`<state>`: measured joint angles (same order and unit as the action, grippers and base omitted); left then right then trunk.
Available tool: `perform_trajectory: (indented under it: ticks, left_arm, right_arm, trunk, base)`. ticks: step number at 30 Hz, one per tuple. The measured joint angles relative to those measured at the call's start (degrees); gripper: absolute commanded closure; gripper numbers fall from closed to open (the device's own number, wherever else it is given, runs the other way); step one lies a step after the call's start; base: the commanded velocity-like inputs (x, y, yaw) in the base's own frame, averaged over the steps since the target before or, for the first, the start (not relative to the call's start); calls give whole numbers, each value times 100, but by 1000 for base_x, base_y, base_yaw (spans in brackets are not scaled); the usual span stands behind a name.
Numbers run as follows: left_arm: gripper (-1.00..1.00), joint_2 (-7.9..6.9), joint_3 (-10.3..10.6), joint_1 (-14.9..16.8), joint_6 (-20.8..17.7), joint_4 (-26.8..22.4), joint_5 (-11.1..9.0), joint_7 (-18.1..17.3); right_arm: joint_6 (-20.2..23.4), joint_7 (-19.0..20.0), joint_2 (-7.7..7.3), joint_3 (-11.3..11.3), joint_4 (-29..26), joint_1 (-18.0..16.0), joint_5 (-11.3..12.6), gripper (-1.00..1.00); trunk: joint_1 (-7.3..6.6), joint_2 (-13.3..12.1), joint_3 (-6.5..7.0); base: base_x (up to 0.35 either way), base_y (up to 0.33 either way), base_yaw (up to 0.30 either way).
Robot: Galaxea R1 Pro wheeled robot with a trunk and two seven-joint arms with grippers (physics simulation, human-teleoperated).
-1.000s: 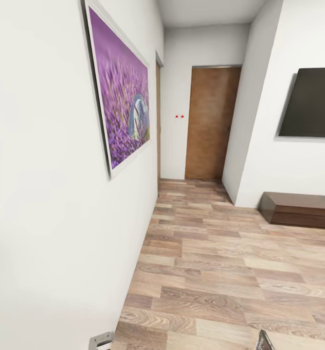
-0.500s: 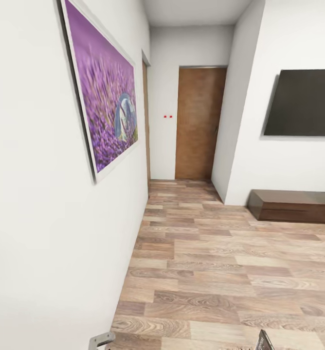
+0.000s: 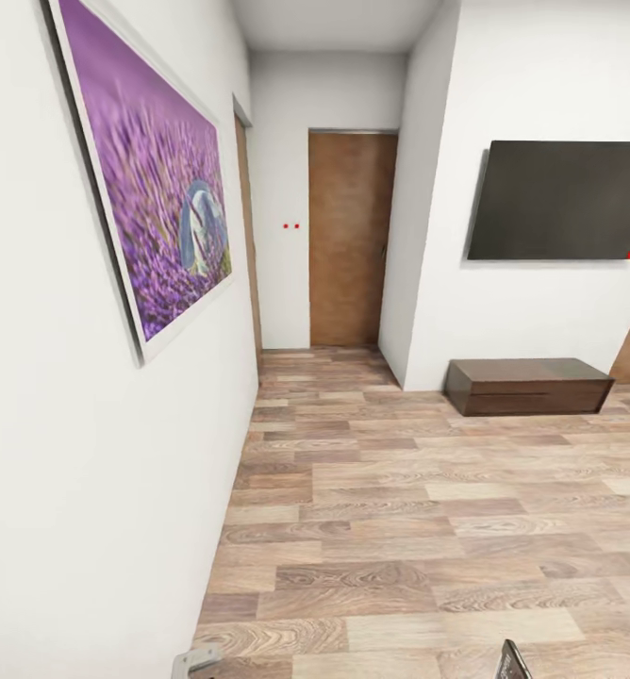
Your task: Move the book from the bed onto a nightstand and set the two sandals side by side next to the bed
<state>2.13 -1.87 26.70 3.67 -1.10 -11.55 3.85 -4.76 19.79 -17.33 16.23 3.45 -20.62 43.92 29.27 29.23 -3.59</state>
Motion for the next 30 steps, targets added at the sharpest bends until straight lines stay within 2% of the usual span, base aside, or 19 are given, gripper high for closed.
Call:
perform_trajectory:
  ticks: [12,30]
  left_arm:
    - [-100,3,0,1,0,0,-3,0]
    - [-100,2,0,1,0,0,-1,0]
  right_arm:
    - [-20,7,0,1,14,4,-1,100]
    - [-28,-2,0,5,9,5,-4,100]
  trunk:
    - [-2,1,0]
    - [-3,1,0]
  base:
    - [35,0,-7]
    - [314,0,0]
